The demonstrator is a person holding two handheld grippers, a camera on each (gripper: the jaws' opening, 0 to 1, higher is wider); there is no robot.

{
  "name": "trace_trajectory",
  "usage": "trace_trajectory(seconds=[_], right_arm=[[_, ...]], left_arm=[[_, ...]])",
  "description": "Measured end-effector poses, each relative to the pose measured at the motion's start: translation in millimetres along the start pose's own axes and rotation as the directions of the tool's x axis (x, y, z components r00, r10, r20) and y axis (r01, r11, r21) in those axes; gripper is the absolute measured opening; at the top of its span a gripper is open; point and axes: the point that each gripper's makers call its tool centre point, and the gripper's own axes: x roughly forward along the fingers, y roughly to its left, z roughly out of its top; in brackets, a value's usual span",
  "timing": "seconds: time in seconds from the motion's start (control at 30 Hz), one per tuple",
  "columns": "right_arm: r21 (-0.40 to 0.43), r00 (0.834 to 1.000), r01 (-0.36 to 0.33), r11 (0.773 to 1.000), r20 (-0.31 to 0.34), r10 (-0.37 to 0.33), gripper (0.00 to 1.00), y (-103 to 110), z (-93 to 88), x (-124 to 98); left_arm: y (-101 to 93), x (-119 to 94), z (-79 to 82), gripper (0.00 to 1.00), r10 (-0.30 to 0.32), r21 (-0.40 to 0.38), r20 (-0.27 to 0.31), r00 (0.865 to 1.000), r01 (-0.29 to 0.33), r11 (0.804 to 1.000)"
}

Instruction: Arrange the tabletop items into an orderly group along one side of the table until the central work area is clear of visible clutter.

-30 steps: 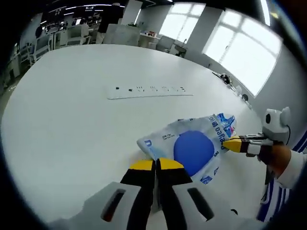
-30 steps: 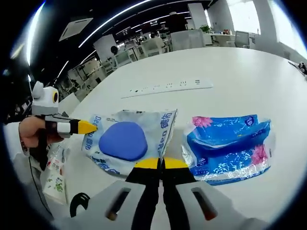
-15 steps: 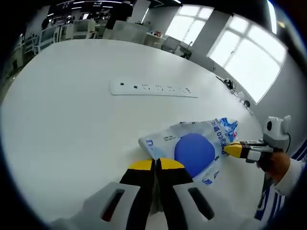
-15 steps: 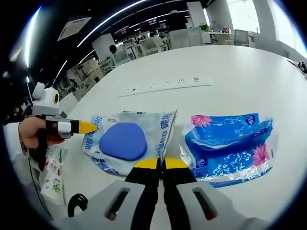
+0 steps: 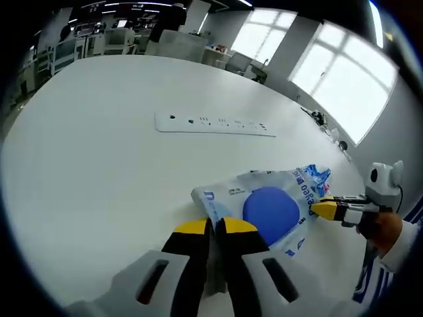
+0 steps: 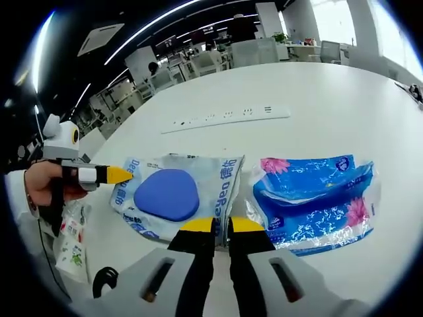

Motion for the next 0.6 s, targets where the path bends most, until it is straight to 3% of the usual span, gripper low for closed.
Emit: trace_trajectory(seconds=[0.3, 0.6], right_arm=[[0.002, 1.0, 0.006, 1.0, -0.005, -0.006, 0.08, -0.1, -1.8, -1.6], [0.002, 1.0, 0.014, 1.0, 0.0, -0.014, 0.1, 0.4, -0.1, -5.0]], left_arm=[[1.9, -2.4, 0.7, 0.06, 0.0, -0.012, 0.004, 1.0, 0.0, 1.0], [-2.9, -3.9, 3.1, 0.18, -0.017, -0.015, 0.009, 1.0, 0.017, 1.0]])
